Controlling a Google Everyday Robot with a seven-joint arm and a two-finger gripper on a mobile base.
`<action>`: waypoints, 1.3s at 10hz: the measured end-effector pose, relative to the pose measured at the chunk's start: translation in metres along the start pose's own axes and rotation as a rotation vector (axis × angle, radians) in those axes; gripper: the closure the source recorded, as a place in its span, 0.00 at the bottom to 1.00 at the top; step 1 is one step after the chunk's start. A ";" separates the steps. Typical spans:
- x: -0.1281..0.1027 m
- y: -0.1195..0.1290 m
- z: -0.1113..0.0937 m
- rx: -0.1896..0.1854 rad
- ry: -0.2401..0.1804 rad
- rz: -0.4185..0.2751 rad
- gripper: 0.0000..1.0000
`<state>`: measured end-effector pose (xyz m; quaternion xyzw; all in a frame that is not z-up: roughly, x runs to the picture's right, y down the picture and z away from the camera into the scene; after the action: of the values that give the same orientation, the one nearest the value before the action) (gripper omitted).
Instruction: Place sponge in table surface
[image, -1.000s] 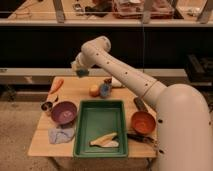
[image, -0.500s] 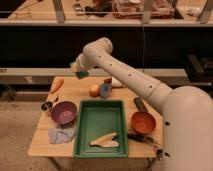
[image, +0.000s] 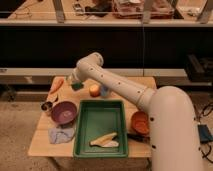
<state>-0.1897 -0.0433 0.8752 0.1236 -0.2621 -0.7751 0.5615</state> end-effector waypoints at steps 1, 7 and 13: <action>-0.010 -0.003 0.015 -0.003 -0.027 -0.004 0.86; -0.044 -0.006 0.064 -0.036 -0.134 0.012 0.46; -0.044 0.019 0.081 -0.088 -0.114 0.044 0.20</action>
<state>-0.1984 0.0148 0.9483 0.0488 -0.2619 -0.7791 0.5675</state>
